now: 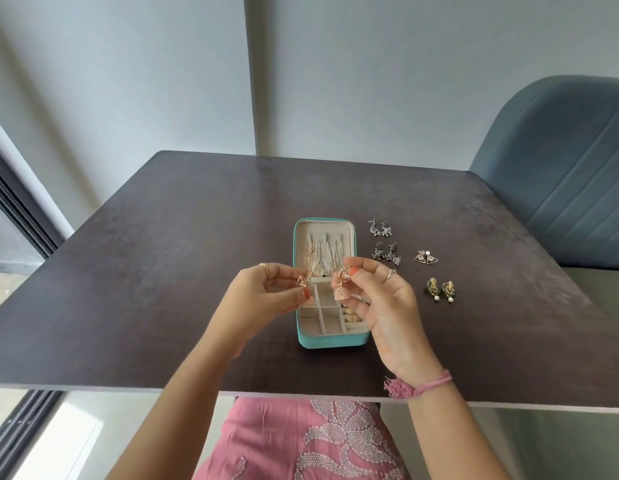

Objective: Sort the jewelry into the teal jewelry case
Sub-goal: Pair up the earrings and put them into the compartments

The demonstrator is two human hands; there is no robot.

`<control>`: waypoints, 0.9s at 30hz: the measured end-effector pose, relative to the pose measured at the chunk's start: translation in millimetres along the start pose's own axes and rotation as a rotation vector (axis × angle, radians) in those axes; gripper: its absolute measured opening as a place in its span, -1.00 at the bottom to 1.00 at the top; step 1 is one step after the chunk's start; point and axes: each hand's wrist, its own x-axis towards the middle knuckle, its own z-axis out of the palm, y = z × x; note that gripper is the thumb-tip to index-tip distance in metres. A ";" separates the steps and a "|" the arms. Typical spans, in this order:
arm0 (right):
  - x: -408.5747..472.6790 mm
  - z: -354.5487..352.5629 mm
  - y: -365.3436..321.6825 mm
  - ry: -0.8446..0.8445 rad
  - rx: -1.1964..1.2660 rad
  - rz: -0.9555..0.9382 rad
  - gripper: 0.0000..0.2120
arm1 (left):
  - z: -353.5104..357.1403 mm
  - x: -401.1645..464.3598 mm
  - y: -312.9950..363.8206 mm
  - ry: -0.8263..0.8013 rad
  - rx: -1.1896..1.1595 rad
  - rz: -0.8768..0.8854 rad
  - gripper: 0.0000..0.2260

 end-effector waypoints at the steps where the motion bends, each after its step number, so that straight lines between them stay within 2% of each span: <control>1: -1.0 -0.7 2.8 0.009 -0.002 -0.002 -0.87 | 0.4 -1.0 -2.2 -0.001 0.035 -0.009 -0.84; 6: -5.2 -2.4 10.4 0.032 -0.006 -0.028 -0.86 | 7.3 -7.2 -8.3 -0.029 0.202 -0.040 -0.86; 12: -5.1 -3.0 13.6 0.026 -0.037 -0.053 -0.86 | 20.3 -11.7 0.4 -0.001 0.542 0.070 -0.88; 18: -3.8 -5.0 15.4 0.025 -0.052 -0.064 -0.86 | 34.2 -16.3 0.5 0.018 0.780 0.154 -0.85; 27: -4.6 -5.7 14.8 0.012 -0.054 -0.063 -0.85 | 39.9 -18.0 -5.6 0.096 0.876 0.151 -0.80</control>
